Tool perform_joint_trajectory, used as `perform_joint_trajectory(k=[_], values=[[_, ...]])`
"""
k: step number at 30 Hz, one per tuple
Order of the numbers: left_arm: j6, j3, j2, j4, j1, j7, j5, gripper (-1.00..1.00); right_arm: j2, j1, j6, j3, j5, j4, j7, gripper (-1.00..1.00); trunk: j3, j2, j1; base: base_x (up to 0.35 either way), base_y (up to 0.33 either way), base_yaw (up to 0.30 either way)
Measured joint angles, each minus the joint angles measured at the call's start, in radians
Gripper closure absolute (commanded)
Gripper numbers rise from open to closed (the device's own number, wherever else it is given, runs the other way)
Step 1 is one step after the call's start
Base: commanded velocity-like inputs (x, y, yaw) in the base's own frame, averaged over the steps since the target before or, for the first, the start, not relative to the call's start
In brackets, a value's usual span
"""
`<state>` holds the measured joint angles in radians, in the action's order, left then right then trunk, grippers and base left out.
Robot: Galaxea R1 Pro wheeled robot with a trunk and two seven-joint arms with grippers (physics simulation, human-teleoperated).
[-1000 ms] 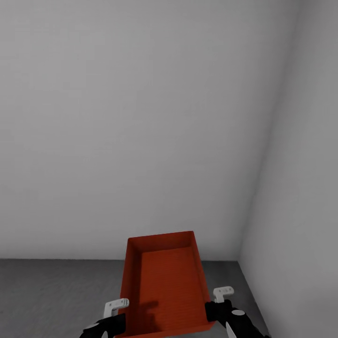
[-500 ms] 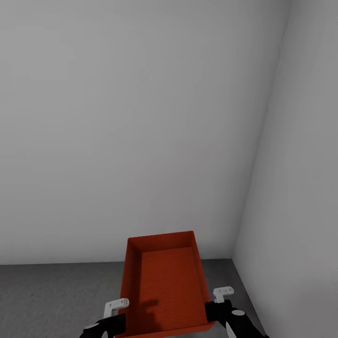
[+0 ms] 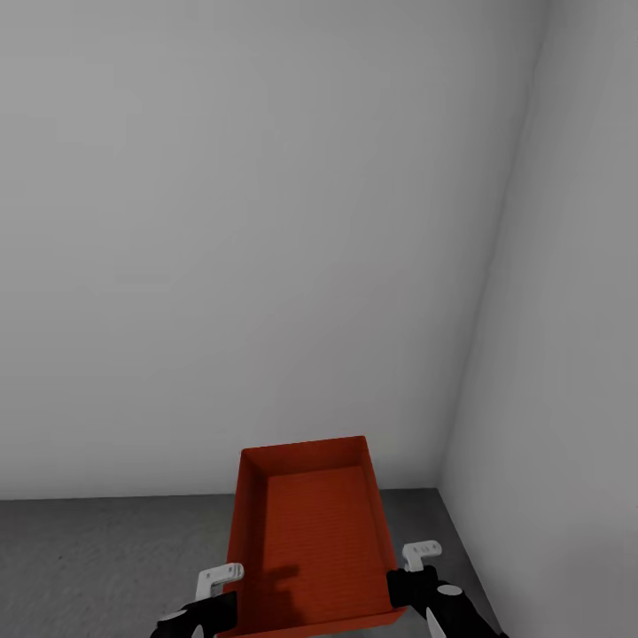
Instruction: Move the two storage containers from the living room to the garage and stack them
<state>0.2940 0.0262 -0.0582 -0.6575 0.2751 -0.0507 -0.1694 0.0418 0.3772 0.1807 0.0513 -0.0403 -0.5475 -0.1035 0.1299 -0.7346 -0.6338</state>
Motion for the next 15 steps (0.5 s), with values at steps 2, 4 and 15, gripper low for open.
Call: perform_joint_trajectory(k=[2, 4, 15], values=[[0.000, 0.000, 0.000, 0.000, 0.000, 0.000, 0.000, 1.00, 0.000, 0.000, 0.000, 0.000, 0.000, 0.000, 0.000, 1.00, 0.000, 0.000, 0.000, 0.000, 0.000, 0.000], [0.000, 0.000, 0.000, 0.000, 0.000, 0.000, 0.000, 1.00, 0.000, 0.000, 0.000, 0.000, 0.000, 0.000, 0.000, 1.00, 0.000, 0.000, 0.000, -0.029, 0.000, 0.000], [0.000, -0.002, 0.000, 0.000, 0.000, -0.002, -0.002, 1.00, 0.000, 0.000, 0.000, 0.000, 0.001, 0.000, 0.000, 1.00, 0.000, 0.000, 0.000, -0.152, 0.058, 0.000]])
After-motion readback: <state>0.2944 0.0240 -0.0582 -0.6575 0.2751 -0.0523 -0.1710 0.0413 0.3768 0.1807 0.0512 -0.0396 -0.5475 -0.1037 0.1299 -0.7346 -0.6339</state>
